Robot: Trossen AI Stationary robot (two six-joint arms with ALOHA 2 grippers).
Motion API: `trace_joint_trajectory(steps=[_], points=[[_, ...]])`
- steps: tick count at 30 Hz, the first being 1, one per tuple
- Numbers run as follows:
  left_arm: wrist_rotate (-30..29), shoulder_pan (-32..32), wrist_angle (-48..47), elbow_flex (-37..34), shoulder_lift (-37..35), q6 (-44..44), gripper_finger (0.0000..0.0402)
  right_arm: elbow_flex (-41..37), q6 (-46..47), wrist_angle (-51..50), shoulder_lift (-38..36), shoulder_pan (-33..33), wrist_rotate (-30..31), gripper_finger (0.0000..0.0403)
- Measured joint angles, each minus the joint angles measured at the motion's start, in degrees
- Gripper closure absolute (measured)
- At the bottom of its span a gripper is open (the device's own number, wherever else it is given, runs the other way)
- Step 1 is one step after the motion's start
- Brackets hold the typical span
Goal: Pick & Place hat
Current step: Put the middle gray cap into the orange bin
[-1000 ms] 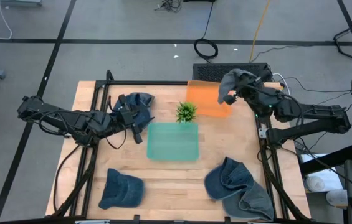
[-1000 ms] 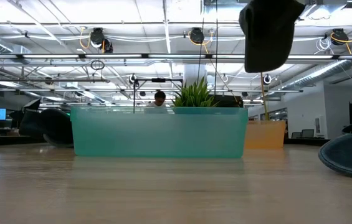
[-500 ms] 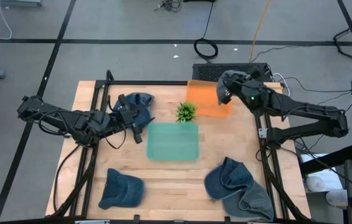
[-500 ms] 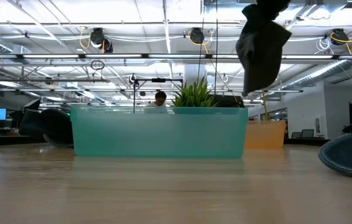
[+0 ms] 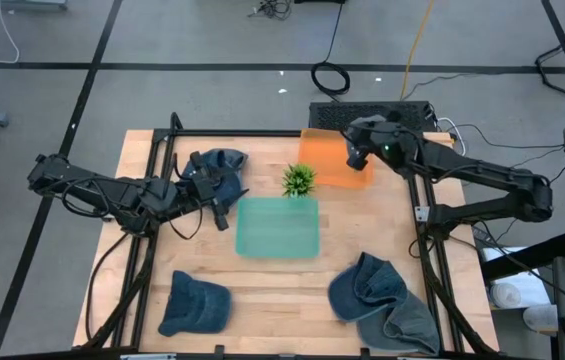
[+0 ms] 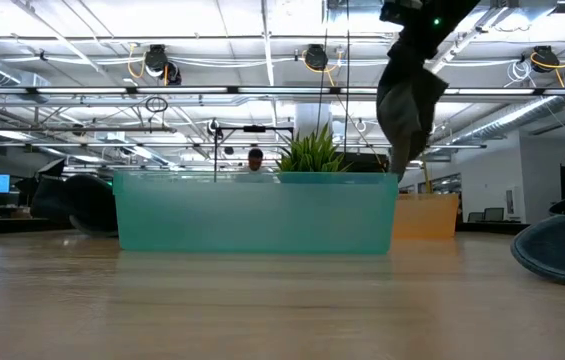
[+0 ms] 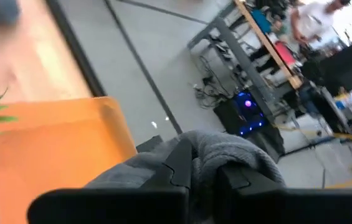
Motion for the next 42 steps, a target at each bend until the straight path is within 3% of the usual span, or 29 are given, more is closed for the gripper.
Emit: trace_joint_trajectory(steps=[10, 16, 26, 35, 42], points=[[0.0, 0.0, 0.0, 0.0, 0.0, -0.1, 0.0143, -0.4, -4.1, -5.5, -0.2, -0.8, -2.3, 0.0393], [0.0, 0.0, 0.0, 0.0, 0.0, -0.7, 0.0146, -6.1, -3.8, -3.0, -0.6, -2.9, -2.2, 0.0393], [0.0, 1.3, 0.1, 0.0, 0.0, -0.1, 0.0149, -12.6, -1.6, 6.0, -0.5, -2.4, -2.7, 0.0393], [1.7, 3.1, 0.0, 0.0, 0.0, -1.0, 0.0138, -12.6, -1.5, 18.0, 0.3, -2.6, -10.5, 0.0393], [2.1, 3.1, 0.0, 0.0, 0.0, -1.3, 0.0152, -12.6, -1.3, 24.0, 6.7, -5.1, -14.4, 0.0393]])
